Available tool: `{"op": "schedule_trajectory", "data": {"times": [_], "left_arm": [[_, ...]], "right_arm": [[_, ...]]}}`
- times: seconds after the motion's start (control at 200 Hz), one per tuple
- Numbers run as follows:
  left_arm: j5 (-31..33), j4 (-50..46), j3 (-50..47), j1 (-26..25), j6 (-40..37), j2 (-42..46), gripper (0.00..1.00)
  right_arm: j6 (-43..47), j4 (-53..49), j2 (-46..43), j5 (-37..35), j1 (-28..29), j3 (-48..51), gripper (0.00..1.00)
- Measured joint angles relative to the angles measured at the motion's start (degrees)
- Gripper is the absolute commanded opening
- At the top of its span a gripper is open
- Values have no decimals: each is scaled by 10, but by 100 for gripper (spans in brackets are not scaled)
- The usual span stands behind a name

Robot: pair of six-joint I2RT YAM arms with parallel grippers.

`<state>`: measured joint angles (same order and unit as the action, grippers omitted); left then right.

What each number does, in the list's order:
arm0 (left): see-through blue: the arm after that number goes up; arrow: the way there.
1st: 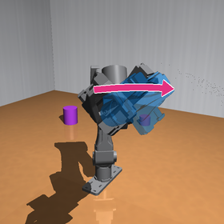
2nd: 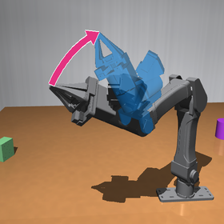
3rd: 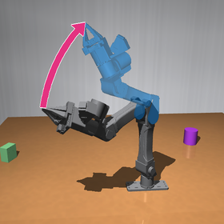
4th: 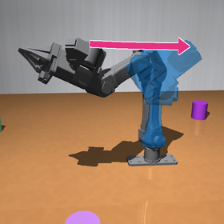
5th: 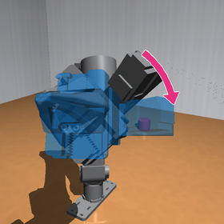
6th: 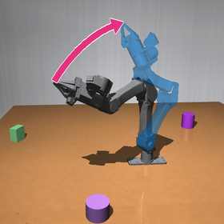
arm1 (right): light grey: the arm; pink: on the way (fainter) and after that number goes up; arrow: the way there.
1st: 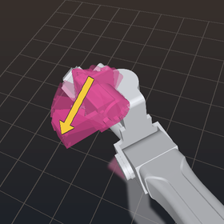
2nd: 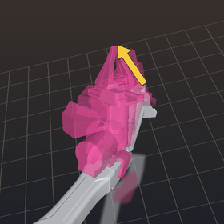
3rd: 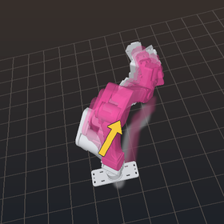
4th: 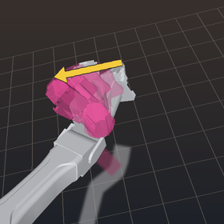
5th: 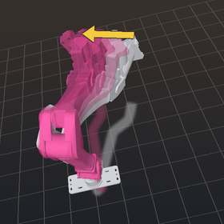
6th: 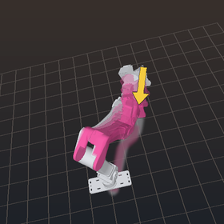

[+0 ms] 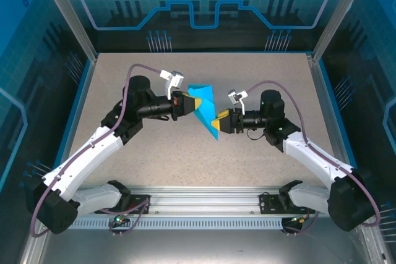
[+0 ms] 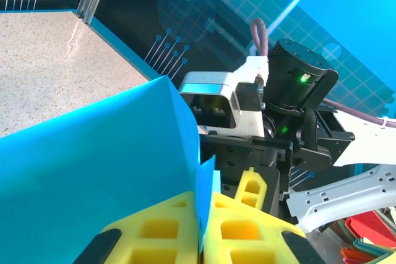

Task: Fold a paper plane with a square sheet of paper (fold left side to right side)
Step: Turn over the paper at the center of the table.

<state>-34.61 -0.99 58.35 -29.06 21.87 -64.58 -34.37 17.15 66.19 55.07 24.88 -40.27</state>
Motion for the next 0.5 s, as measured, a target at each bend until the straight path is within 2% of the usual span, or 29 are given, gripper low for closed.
{"op": "schedule_trajectory", "data": {"times": [0.185, 0.235, 0.315, 0.355, 0.415, 0.5], "left_arm": [[0, -4, -5, 0, -10, 0, 26], [1, -4, -5, 0, -15, 0, 37], [3, -8, -5, 0, -16, 0, 64], [6, -13, -5, 0, -21, -1, 74], [19, -26, -5, 0, -26, -3, 82], [49, -49, -5, 0, -39, -4, 85]], "right_arm": [[21, -57, -14, -32, 0, -2, 5], [31, -75, -21, -43, 0, -3, 4], [42, -104, -31, -63, 0, -3, 3], [51, -123, -36, -78, 0, -3, 3], [67, -164, -43, -110, 2, -9, 3], [93, -244, -50, -181, 10, -29, 2]]}}
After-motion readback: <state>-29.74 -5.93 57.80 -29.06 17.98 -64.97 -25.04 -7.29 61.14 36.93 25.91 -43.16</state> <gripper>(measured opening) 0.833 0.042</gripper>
